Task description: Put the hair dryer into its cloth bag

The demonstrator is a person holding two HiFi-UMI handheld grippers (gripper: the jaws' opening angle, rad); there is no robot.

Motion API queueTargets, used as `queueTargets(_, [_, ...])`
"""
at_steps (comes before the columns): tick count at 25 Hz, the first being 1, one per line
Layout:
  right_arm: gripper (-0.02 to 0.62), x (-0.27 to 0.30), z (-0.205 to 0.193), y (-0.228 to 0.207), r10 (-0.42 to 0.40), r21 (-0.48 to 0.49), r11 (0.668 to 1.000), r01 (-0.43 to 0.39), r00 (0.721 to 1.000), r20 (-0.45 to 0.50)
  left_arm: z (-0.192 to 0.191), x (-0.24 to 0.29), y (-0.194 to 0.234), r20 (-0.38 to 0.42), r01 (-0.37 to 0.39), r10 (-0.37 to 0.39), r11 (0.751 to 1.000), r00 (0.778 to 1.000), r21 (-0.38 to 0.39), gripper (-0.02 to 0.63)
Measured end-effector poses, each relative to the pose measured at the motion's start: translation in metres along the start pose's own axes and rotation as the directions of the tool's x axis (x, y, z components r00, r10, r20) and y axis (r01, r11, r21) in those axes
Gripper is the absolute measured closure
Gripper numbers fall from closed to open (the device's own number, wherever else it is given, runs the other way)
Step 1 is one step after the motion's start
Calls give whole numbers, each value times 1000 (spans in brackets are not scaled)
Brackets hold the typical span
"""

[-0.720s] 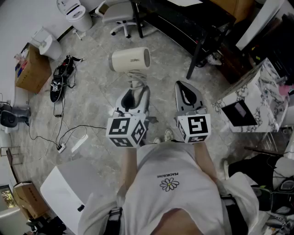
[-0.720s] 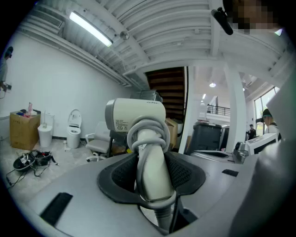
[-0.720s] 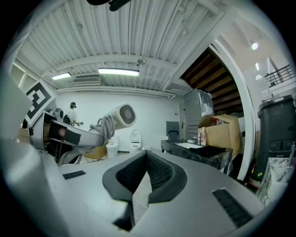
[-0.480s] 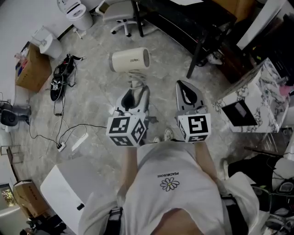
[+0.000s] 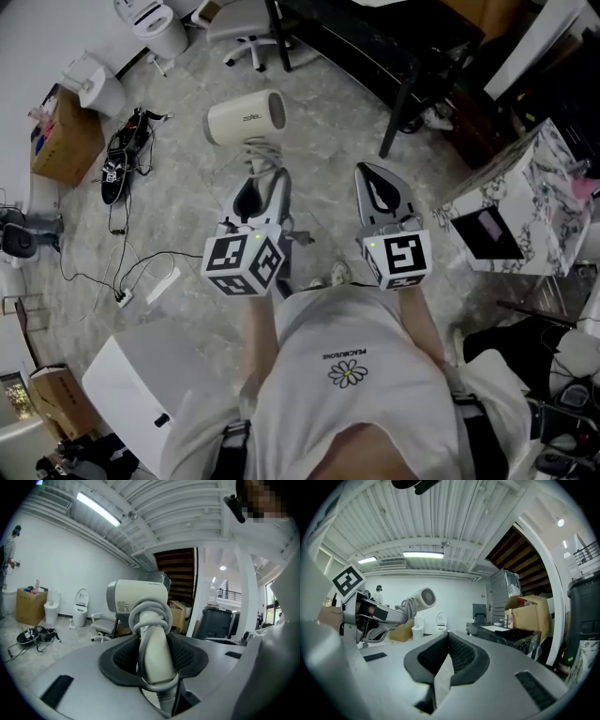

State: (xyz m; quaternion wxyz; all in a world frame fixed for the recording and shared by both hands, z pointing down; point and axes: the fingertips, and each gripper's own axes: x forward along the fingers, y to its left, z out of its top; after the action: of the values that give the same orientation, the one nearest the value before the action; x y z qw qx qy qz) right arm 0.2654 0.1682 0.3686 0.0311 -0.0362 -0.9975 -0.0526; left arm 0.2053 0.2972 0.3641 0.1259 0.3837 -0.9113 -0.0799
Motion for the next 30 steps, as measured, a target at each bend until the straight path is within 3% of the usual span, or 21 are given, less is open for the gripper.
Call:
queueTargets(5, [583, 11, -22, -15, 13, -23, 1000, -14, 997, -80, 2, 16, -1, 18, -20, 20, 1000, 1000, -17, 426])
queueTargets(9, [583, 15, -29, -19, 15, 1, 1000, -15, 996, -90, -1, 21, -1, 11, -30, 31, 999, 999, -34, 426])
queueTargets(14, [583, 24, -34, -31, -4, 20, 1000, 5, 996, -89, -1, 38, -1, -7, -44, 44, 999, 999, 17, 426])
queueTargets(19, [583, 34, -32, -47, -18, 22, 1000, 19, 998, -67, 8, 62, 2, 10, -11, 11, 999, 1000, 41, 426])
queueTargets(30, [583, 94, -31, -92, -99, -6, 995, 99, 994, -56, 35, 143, 28, 83, 83, -82, 996, 993, -15, 426])
